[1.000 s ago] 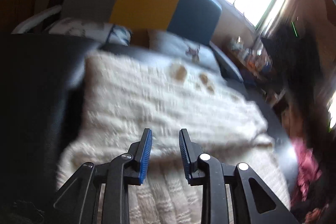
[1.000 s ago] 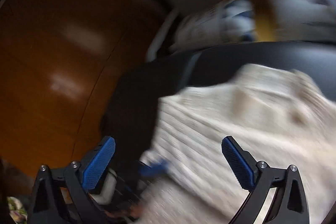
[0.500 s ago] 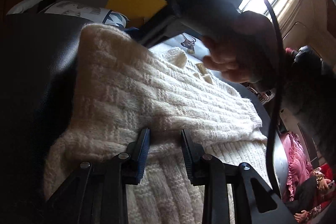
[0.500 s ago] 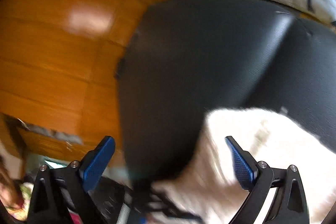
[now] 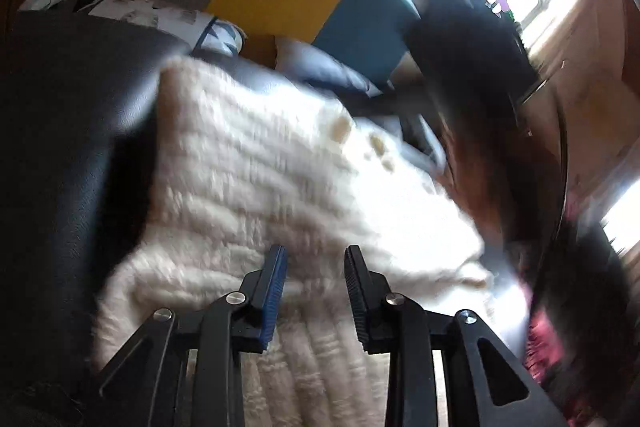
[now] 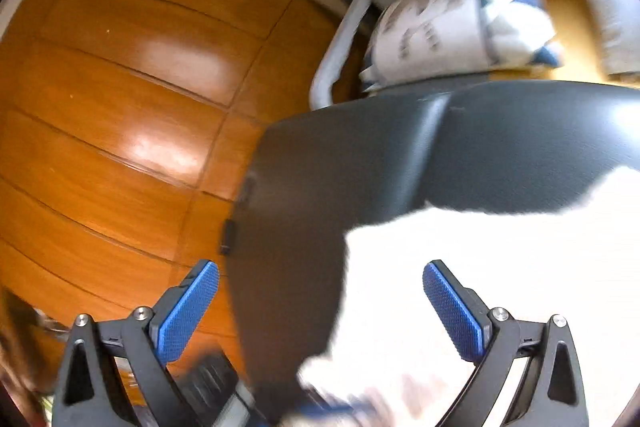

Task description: Fold clothes

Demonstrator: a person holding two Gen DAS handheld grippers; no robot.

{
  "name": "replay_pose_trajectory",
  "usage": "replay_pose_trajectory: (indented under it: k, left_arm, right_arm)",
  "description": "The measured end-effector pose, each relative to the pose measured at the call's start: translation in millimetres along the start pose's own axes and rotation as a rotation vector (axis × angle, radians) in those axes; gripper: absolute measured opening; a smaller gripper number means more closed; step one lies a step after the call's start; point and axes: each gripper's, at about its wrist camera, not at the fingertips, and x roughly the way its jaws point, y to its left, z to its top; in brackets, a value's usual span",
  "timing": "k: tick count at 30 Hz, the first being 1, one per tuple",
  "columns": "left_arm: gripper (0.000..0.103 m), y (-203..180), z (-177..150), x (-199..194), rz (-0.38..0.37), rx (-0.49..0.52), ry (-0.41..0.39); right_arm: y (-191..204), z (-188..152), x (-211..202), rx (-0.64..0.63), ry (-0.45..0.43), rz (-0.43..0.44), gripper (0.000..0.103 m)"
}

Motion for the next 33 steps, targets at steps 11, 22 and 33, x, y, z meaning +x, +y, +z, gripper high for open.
replay_pose_trajectory:
  k: [11,22,33]
  left_arm:
    - [0.031,13,66,48,0.214,0.05,0.013]
    - [0.031,-3,64,50,0.325,0.144,0.045]
    - [0.037,-7,-29,-64,0.22,0.078,0.044]
  right_arm:
    - [-91,-111,-181,0.107,-0.316,-0.452,0.103]
    - [-106,-165,-237,0.199,-0.484,-0.291,0.098]
    - [-78,-311,-286,0.285,-0.448,-0.276,0.103]
